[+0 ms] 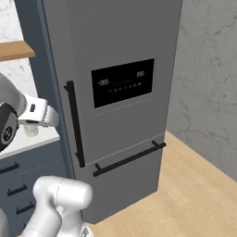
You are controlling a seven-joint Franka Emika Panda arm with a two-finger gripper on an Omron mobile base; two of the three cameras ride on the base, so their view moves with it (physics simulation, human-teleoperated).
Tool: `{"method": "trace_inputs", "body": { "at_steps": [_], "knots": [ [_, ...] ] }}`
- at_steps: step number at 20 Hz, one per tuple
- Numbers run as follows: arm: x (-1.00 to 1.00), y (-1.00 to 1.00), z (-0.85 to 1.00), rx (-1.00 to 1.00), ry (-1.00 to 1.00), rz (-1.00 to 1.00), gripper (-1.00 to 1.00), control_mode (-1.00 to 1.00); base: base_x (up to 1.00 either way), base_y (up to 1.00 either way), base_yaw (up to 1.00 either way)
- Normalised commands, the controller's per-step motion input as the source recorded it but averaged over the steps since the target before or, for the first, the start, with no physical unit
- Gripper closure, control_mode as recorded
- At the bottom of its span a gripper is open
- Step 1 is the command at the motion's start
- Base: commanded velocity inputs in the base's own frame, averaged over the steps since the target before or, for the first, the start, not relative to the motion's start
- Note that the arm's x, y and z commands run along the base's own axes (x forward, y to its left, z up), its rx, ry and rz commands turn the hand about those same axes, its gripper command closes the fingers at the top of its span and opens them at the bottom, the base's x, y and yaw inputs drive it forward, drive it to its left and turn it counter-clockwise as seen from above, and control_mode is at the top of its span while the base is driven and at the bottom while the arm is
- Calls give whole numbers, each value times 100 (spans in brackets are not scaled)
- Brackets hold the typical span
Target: Grab a lemon wedge from the fridge and one ice cube from the ice bowl, and put them in the glass of lemonade.
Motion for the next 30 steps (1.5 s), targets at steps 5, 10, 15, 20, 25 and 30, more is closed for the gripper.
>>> {"method": "trace_inputs", "body": {
  "at_steps": [5,10,15,20,25,30],
  "knots": [
    [38,5,1,-4,-3,0,-100,-100,0,0,0],
    [99,0,-40,0,-3,0,-100,-100,0,0,0],
    [100,0,-84,3,0,0,-100,-100,0,0,0],
    [93,0,-71,4,0,1,-100,-100,0,0,0],
    [55,0,-40,3,-1,0,-100,-100,0,0,0],
    [27,10,-30,1,0,0,-100,-100,0,0,0]
  ]
}}
